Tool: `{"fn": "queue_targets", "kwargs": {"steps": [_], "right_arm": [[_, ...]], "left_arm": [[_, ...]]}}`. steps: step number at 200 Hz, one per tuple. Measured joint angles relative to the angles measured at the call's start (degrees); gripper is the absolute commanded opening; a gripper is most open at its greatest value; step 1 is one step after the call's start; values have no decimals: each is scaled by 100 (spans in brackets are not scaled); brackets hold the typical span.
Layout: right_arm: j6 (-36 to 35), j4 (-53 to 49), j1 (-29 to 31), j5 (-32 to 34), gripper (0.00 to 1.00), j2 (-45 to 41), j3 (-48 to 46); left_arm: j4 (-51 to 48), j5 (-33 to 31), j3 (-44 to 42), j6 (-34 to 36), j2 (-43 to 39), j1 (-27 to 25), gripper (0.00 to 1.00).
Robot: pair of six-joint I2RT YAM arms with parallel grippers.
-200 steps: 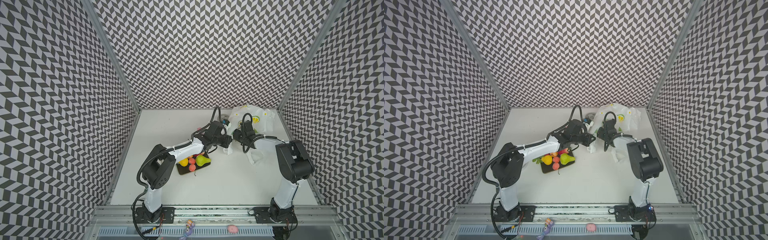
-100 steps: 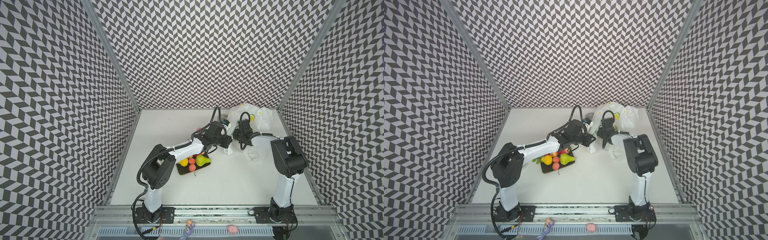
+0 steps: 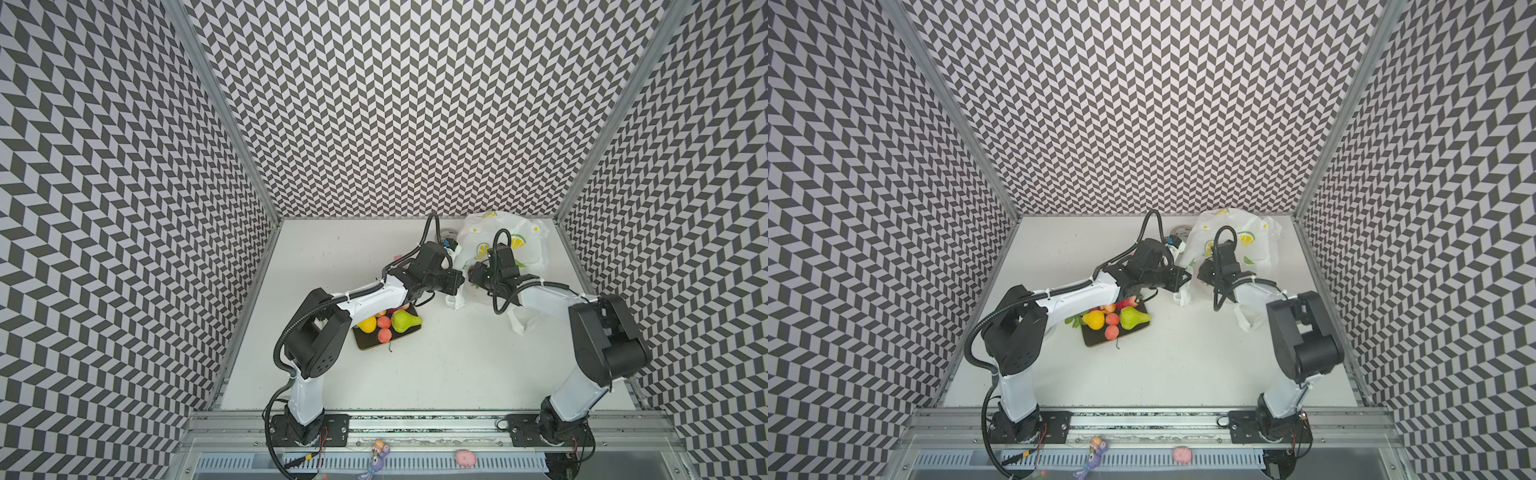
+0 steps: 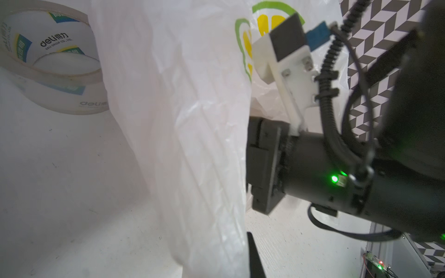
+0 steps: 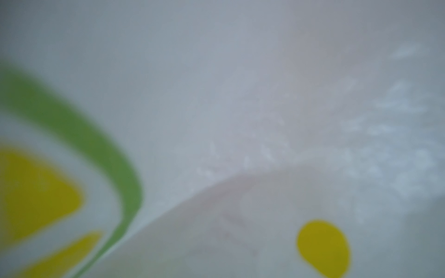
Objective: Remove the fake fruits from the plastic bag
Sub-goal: 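Grasp a red fruit inside the bag with the right gripper and pull it out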
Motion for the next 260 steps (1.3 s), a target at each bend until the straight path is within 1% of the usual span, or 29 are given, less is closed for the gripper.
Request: {"fn": "queue_targets", "kwargs": {"steps": [30, 57, 96, 106, 130, 146, 161, 173, 187, 203, 216, 236, 260], "right_arm": [[-76, -236, 0, -192, 47, -857, -621], [-101, -584, 0, -382, 47, -1803, -1172], [-131, -1207, 0, -562, 47, -2953, -1543], [-133, -1370, 0, -581, 47, -3185, -1574], [-131, -1827, 26, -610, 47, -3703, -1598], [-129, -2188, 168, -525, 47, -3960, -1537], [-122, -2581, 531, -382, 47, -4074, -1349], [-120, -2830, 968, -184, 47, -4100, -1128], [-83, -3010, 1554, 31, 47, -4109, -855], [-20, -3115, 2229, 326, 47, -4107, -610], [31, -3136, 2782, 592, 47, -4072, -476], [11, -3023, 3626, 981, 47, -3823, -341], [-313, -2605, 4439, 1296, 48, -3093, -214]], "left_arm": [[52, 7, 0, -70, 7, 68, 0], [140, 28, 4, -105, 66, 160, 0], [195, 66, 7, -175, 221, 258, 0], [210, 68, 4, -199, 238, 264, 6], [238, 98, 4, -208, 238, 262, 26], [267, 116, 4, -245, 238, 262, 38], [278, 87, 0, -247, 227, 262, 49], [289, 94, -50, -225, 162, 286, 58], [299, 74, -219, -223, -28, 332, 64], [306, 127, -538, -260, -468, 435, 73], [313, 131, -896, -302, -1025, 608, 76], [282, 103, -1318, -345, -2009, 1043, 78], [271, -61, -1609, -400, -3005, 1676, 78]]}}
